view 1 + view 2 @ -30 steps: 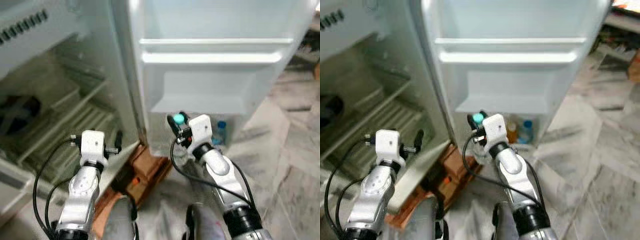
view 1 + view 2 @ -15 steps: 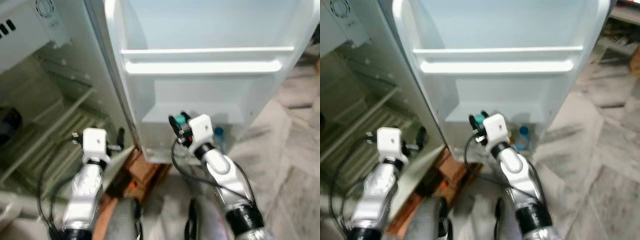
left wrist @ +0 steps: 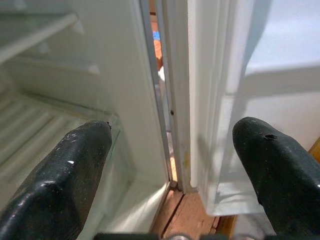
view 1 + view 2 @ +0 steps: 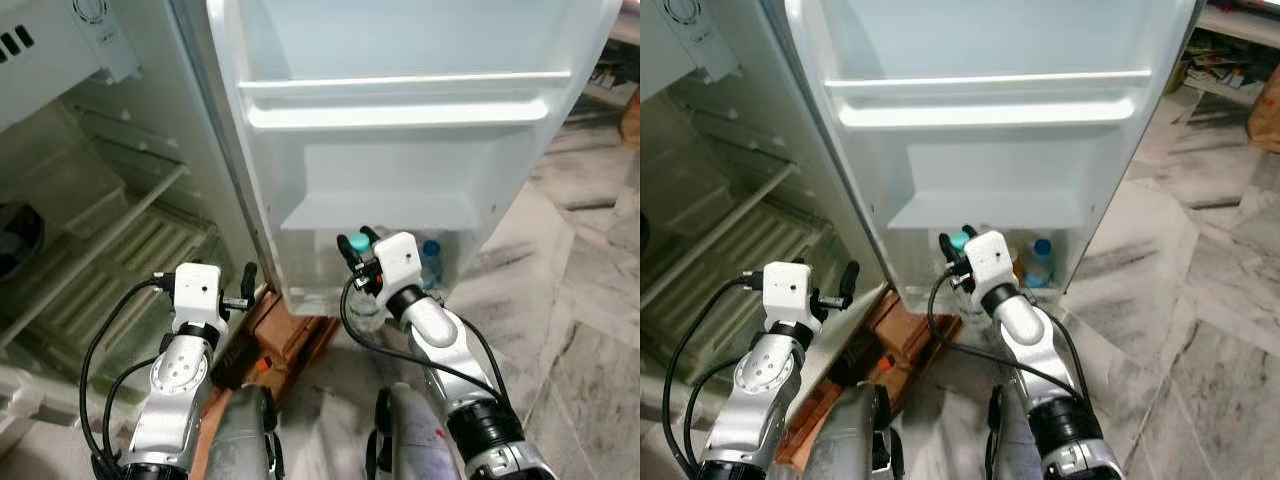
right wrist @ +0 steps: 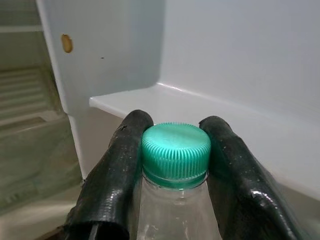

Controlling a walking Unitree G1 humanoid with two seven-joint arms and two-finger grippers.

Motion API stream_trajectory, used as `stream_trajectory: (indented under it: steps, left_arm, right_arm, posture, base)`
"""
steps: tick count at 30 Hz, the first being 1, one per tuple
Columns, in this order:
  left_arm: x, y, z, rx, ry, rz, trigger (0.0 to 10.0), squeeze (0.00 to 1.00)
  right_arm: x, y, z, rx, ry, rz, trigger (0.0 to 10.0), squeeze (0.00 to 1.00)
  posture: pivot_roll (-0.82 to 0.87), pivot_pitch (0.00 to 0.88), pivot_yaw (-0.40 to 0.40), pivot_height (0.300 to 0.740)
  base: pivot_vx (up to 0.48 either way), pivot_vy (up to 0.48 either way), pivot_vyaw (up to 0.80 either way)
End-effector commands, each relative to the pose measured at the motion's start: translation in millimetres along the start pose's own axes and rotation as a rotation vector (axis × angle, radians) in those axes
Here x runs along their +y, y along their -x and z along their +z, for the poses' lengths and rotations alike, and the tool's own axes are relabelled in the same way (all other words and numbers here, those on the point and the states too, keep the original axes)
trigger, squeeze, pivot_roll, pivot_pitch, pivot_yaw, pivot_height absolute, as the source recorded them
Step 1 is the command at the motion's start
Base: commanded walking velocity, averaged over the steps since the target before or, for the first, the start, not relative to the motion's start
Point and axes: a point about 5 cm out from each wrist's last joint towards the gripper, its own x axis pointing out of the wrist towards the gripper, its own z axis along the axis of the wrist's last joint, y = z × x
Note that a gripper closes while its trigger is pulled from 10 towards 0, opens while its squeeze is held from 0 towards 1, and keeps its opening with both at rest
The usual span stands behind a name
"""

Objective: Restocking fridge

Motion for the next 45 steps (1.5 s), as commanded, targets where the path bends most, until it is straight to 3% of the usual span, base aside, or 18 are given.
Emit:
stream_trajectory:
  steps: [1,9,13,16,24,29,31,34,41,45]
  left_arm:
    - [3.5,4.0,-1.7,0.014,-0.008,0.019,10.0,0.00]
    - [3.3,7.9,0.4,0.014,-0.015,0.019,10.0,0.00]
    - [2.3,7.1,3.4,0.005,-0.017,0.013,10.0,0.00]
    - [1.6,7.9,4.8,0.002,-0.017,0.013,10.0,0.00]
    - [-16.9,5.5,10.8,-0.010,-0.018,-0.032,10.0,0.00]
    - [-14.9,11.2,9.8,0.001,-0.022,-0.033,10.0,0.00]
    - [-10.3,16.3,9.3,0.012,-0.030,-0.019,10.0,0.00]
    - [-9.3,17.5,9.5,0.012,-0.031,-0.014,10.0,0.00]
    - [-19.7,27.0,11.9,0.016,-0.031,-0.044,10.0,0.00]
    - [-18.2,29.5,11.0,0.024,-0.029,-0.033,10.0,0.00]
  right_arm:
    - [2.9,-3.1,4.2,-0.035,0.001,0.015,10.0,0.00]
    - [-7.4,-14.6,15.6,-0.113,0.041,-0.013,10.0,0.00]
    - [-9.9,-25.0,20.8,-0.133,0.109,-0.040,10.0,0.00]
    - [-8.2,-29.1,21.2,-0.135,0.213,-0.018,10.0,0.00]
    - [-12.1,-41.9,27.7,-0.179,0.309,-0.050,10.0,0.00]
    - [-10.3,-46.0,31.3,-0.199,0.268,-0.017,10.0,0.00]
    - [-2.2,-52.2,38.7,-0.241,0.207,0.007,10.0,0.00]
    - [0.7,-53.8,41.3,-0.256,0.220,0.005,10.0,0.00]
    - [11.3,-54.7,56.5,-0.390,0.388,0.054,10.0,0.00]
    - [15.5,-52.9,55.6,-0.408,0.478,0.114,10.0,0.00]
  posture:
    - [0.08,0.183,0.062,0.596]
    - [0.09,0.205,0.069,0.596]
    - [0.10,0.218,0.071,0.596]
    - [0.13,0.232,0.066,0.596]
    - [0.16,0.270,0.063,0.596]
    - [0.17,0.286,0.066,0.596]
    - [0.18,0.298,0.065,0.596]
    - [0.19,0.305,0.065,0.596]
    - [0.21,0.328,0.061,0.596]
    - [0.21,0.333,0.059,0.596]
  base:
    - [0.000,0.000,0.00]
    - [0.000,0.000,0.00]
    - [0.000,0.000,0.00]
    - [0.000,0.000,0.00]
    - [0.000,0.000,0.00]
    - [0.000,0.000,0.00]
    - [0.000,0.000,0.00]
    - [0.000,0.000,0.00]
    - [0.000,0.000,0.00]
    - [0.000,0.000,0.00]
